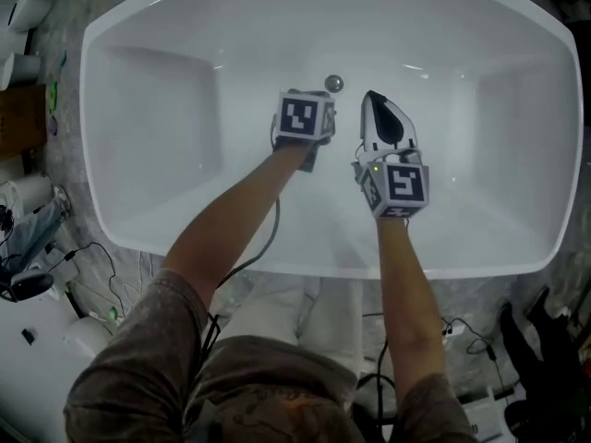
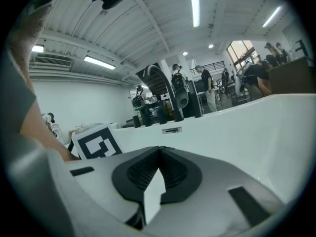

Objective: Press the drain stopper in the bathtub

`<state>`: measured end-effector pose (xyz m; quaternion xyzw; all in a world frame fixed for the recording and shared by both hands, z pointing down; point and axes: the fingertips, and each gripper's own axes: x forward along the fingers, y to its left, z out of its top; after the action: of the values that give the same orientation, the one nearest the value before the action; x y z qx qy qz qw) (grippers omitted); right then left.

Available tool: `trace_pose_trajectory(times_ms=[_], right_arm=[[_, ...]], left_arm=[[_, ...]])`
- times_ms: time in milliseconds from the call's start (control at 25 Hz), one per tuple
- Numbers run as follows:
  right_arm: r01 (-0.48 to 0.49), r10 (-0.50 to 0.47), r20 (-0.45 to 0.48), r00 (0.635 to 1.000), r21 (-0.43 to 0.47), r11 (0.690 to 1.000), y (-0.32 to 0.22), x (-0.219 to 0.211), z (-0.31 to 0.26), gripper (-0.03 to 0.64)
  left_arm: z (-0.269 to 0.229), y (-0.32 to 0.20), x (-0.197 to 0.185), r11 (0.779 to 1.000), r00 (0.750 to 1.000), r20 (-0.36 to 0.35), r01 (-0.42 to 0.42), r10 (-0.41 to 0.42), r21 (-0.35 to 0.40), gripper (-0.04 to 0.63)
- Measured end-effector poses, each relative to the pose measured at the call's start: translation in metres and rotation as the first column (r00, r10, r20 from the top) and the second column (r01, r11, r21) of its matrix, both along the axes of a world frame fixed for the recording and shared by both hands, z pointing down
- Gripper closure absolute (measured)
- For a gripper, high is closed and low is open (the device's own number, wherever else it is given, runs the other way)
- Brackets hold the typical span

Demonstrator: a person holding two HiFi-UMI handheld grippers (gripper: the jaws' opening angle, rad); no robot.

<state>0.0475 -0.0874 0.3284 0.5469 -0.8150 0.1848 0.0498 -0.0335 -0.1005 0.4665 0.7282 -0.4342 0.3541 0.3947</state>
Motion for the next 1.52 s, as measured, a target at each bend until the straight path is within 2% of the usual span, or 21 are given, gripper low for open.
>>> trace_pose_trajectory(times_ms=[160, 480, 880, 1040, 1280, 1520], right_arm=[[-0.019, 0.019, 0.008, 1.0, -0.01, 1.0, 0.012, -0.005, -0.043, 0.618], [-0.079, 0.08, 0.041, 0.996, -0.031, 0.996, 0.047, -0.008, -0.134, 0.618], [0.017, -0.017, 0.022, 1.0, -0.011, 1.0, 0.09, -0.05, -0.228, 0.618], [0.064, -0.064, 0.034, 0.997, -0.001, 0.998, 0.113, -0.065, -0.268, 0.618], [0.101, -0.103, 0.049, 0.993, 0.04, 0.994, 0.144, -0.076, -0.323, 0.618], [0.139, -0.145, 0.08, 0.986, 0.072, 0.988, 0.18, -0.082, -0.372, 0.618]], left_arm=[[-0.063, 0.013, -0.008, 1.0, 1.0, 0.012, -0.013, 0.013, 0.012, 0.592], [-0.192, 0.055, -0.014, 0.996, 0.996, -0.06, -0.057, 0.061, 0.061, 0.592], [-0.325, 0.095, -0.035, 0.985, 0.989, -0.134, -0.038, 0.061, 0.167, 0.592], [-0.373, 0.116, -0.038, 0.965, 0.979, -0.156, -0.091, 0.132, 0.246, 0.592], [-0.439, 0.147, -0.041, 0.92, 0.958, -0.186, -0.138, 0.218, 0.367, 0.592], [-0.498, 0.183, -0.04, 0.862, 0.927, -0.209, -0.182, 0.311, 0.473, 0.592]])
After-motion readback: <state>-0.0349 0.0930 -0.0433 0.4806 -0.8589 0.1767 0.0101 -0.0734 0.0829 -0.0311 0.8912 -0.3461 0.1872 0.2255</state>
